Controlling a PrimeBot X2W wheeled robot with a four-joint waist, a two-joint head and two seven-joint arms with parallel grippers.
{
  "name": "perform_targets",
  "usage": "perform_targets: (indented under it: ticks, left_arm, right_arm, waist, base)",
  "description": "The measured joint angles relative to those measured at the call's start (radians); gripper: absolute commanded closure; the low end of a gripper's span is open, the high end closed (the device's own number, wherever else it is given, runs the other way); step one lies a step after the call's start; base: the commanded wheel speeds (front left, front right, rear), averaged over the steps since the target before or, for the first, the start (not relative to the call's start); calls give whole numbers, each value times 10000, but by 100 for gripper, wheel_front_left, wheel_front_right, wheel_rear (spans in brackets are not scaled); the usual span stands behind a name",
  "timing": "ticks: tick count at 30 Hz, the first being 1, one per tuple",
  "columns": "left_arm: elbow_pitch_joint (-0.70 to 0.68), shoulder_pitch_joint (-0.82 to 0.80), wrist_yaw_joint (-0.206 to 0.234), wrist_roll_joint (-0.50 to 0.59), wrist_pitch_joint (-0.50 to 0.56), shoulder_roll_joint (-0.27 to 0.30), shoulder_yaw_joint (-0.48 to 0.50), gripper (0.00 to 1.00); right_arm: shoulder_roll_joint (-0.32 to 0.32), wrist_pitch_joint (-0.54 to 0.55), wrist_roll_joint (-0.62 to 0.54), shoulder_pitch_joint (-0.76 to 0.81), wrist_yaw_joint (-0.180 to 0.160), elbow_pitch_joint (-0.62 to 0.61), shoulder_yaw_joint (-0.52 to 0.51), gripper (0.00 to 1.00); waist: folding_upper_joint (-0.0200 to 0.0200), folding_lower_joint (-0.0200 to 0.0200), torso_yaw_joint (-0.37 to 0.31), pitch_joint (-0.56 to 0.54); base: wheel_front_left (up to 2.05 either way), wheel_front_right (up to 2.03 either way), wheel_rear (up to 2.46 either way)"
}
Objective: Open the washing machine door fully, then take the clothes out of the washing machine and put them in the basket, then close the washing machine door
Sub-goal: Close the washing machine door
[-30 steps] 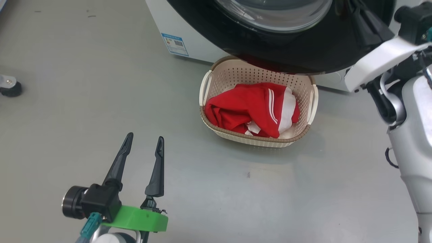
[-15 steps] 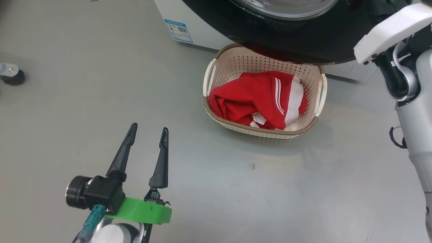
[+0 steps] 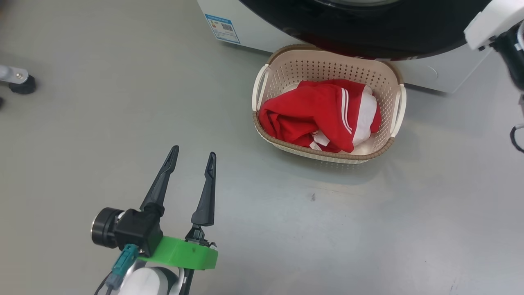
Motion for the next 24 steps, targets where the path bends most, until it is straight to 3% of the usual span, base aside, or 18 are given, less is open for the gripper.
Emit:
perform_targets:
  ticks: [13, 24]
  left_arm:
    - [196, -121, -75, 0, -86, -59, -272, 0]
    - [359, -215, -75, 0, -121, -79, -349, 0]
  right_arm:
    - [-583, 146, 318, -989, 0, 880, -213, 100]
    - [-594, -297, 362, -1371, 4, 1659, -546, 100]
  waist:
    - [0, 0, 322, 249]
    - [0, 0, 391, 298]
  base:
    - [0, 0, 0]
    - [0, 0, 0]
